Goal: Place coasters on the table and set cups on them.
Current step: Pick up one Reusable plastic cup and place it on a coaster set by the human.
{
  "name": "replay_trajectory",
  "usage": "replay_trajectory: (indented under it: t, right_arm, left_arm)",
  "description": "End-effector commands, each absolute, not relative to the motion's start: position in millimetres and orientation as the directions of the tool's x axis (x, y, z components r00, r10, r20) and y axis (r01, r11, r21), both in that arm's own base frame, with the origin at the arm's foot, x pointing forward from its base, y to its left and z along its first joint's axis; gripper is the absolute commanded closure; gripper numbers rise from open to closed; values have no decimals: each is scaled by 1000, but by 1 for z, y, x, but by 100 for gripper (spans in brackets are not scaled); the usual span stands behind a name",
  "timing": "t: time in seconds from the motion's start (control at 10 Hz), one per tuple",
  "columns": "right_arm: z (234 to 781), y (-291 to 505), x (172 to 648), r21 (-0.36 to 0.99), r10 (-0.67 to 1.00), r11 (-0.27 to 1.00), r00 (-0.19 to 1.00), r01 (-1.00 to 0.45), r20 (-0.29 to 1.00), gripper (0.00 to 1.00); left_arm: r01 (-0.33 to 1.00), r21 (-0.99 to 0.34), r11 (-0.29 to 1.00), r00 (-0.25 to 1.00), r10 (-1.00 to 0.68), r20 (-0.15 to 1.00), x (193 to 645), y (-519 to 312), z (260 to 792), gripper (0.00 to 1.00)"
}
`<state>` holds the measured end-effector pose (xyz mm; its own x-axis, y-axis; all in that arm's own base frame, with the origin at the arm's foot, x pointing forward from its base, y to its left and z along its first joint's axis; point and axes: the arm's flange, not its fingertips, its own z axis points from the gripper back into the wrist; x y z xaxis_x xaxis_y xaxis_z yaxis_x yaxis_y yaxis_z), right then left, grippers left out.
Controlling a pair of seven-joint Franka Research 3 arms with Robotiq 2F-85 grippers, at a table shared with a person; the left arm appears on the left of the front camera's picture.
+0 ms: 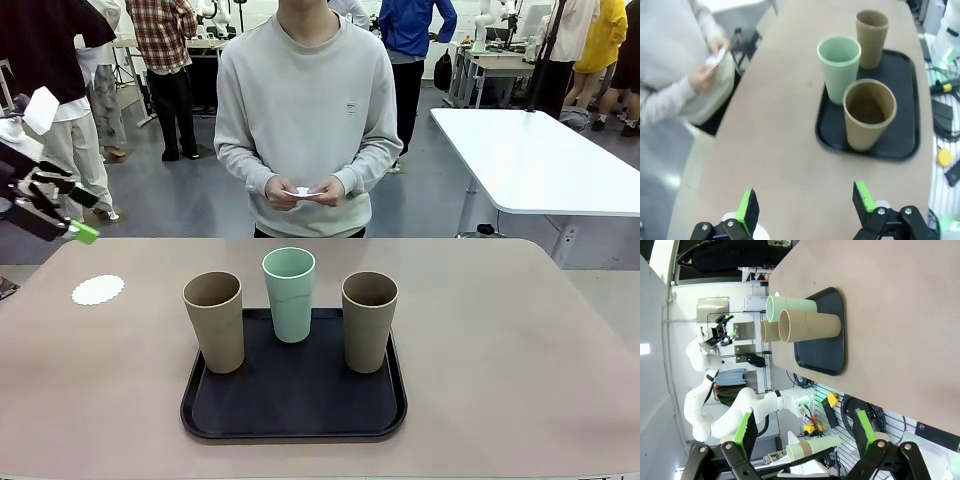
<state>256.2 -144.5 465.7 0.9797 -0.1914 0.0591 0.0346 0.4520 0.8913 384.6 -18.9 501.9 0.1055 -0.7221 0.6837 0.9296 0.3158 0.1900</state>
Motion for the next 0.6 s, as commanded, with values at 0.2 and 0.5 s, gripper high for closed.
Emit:
replay_trajectory:
  t: [0.2,0.5]
  right_arm:
    - [465,-144,258,897,-187,442,980,27,62,0]
    - [465,-144,258,897,-187,442,980,27,62,0]
  left_arm:
    - [999,-28,26,38,-652,758,429,-15,425,0]
    - [999,45,-28,-53,-588,807,440,-8,374,0]
